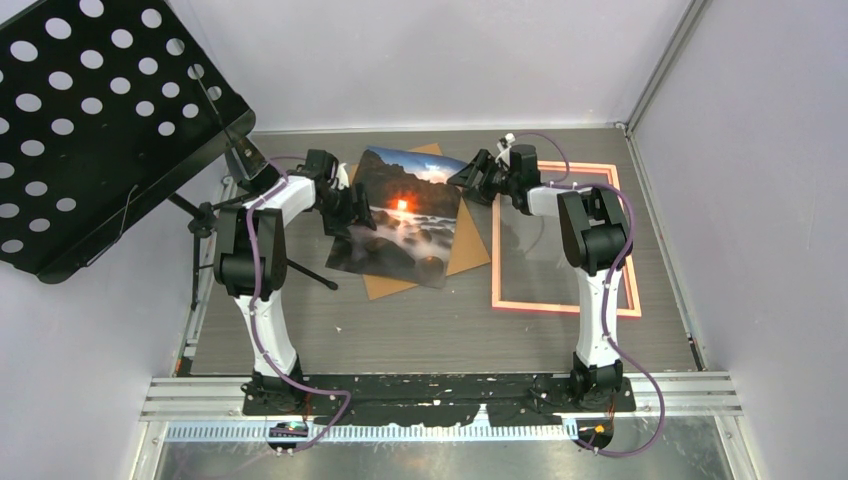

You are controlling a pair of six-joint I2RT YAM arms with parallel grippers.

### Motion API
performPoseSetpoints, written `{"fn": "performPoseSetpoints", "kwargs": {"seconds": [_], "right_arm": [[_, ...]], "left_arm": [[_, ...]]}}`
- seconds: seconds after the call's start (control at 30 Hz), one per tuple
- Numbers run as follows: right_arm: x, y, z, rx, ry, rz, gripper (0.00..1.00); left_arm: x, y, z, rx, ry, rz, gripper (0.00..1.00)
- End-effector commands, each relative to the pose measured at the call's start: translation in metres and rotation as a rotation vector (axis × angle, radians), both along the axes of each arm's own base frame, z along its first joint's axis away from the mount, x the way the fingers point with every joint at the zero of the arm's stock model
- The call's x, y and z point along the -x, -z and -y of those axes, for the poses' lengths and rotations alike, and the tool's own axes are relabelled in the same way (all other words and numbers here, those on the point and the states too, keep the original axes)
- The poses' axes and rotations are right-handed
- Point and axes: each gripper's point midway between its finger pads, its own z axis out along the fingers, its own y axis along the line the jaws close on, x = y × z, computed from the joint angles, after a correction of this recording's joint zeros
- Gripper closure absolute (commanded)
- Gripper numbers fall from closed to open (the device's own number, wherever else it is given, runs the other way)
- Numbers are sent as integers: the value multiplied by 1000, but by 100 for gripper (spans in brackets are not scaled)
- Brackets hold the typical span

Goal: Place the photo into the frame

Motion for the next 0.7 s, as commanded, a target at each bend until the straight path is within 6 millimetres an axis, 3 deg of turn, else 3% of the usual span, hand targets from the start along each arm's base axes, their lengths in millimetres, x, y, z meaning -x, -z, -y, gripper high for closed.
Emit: {"fn": "performPoseSetpoints", "kwargs": {"seconds": [0.0,0.4,0.67], "right_arm": [[16,-39,-33,-78,-167,117,23],[20,-35,-25,59,-207,199,23],[27,-23,-8,235,-186,189,23]], "left_arm": [[18,11,13,42,32,-64,23],[18,14,14,47,35,-72,23],[19,13,14,45,34,-72,23]]}}
